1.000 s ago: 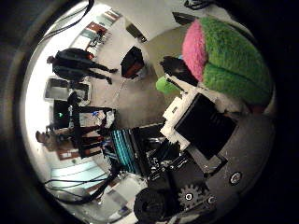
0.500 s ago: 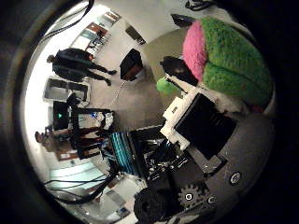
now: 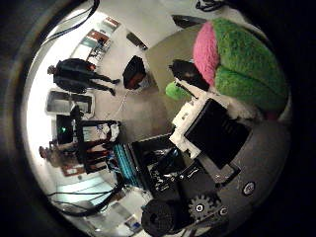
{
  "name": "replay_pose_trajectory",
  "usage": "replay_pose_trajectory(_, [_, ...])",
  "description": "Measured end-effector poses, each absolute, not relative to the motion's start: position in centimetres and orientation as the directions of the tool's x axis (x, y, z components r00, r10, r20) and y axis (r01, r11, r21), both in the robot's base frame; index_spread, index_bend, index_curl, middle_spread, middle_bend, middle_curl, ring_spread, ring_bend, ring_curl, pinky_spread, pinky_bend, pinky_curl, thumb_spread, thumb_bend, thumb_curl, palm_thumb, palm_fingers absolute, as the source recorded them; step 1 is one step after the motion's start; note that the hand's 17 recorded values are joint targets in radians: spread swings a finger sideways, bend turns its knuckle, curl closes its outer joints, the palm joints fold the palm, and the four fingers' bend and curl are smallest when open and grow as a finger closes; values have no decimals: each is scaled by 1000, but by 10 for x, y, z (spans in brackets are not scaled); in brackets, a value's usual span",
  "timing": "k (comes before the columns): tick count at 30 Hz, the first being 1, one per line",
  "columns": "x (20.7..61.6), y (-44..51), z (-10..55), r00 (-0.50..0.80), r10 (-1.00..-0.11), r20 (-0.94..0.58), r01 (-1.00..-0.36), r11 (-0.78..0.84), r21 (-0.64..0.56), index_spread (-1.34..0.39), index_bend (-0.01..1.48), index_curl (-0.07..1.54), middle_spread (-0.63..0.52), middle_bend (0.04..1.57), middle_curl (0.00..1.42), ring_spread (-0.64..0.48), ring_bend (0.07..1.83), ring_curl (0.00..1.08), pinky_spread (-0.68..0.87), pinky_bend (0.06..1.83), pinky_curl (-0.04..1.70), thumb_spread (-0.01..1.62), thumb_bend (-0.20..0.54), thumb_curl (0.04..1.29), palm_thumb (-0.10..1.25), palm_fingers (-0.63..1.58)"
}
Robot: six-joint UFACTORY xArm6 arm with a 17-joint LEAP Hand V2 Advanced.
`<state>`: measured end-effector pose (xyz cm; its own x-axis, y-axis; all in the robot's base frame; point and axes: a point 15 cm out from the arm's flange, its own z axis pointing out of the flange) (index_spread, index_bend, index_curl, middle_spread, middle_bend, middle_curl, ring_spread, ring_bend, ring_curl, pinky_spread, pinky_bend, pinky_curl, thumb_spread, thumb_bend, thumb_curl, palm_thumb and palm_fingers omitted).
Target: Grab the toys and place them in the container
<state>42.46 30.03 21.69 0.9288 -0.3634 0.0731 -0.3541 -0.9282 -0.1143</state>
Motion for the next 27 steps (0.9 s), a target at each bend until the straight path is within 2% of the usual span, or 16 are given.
replay_pose_trajectory(16, [435,311,214,928,-365,71,-355,-927,-117,-283,1044,955,-201,1183,1008,-334,1199,1041,-267,1217,1149,1085,-17,388,933,1069])
replay_pose_trajectory(20, [435,311,214,929,-364,72,-355,-928,-115,-290,1007,953,-205,1148,999,-325,1182,1020,-266,1228,1130,1085,-18,387,928,1050])
replay_pose_trajectory(23, [436,309,214,929,-364,74,-355,-928,-113,-309,908,936,-207,1106,968,-315,1152,963,-277,1179,1073,1077,-19,390,923,1034])
replay_pose_trajectory(25, [436,309,214,930,-361,74,-352,-929,-112,-336,778,906,-205,1057,928,-302,1122,904,-303,1134,1005,1069,-23,391,907,1009])
replay_pose_trajectory(27, [437,307,214,932,-355,77,-346,-932,-111,-374,575,863,-216,959,875,-303,1100,835,-376,1086,928,1038,-32,396,858,844])
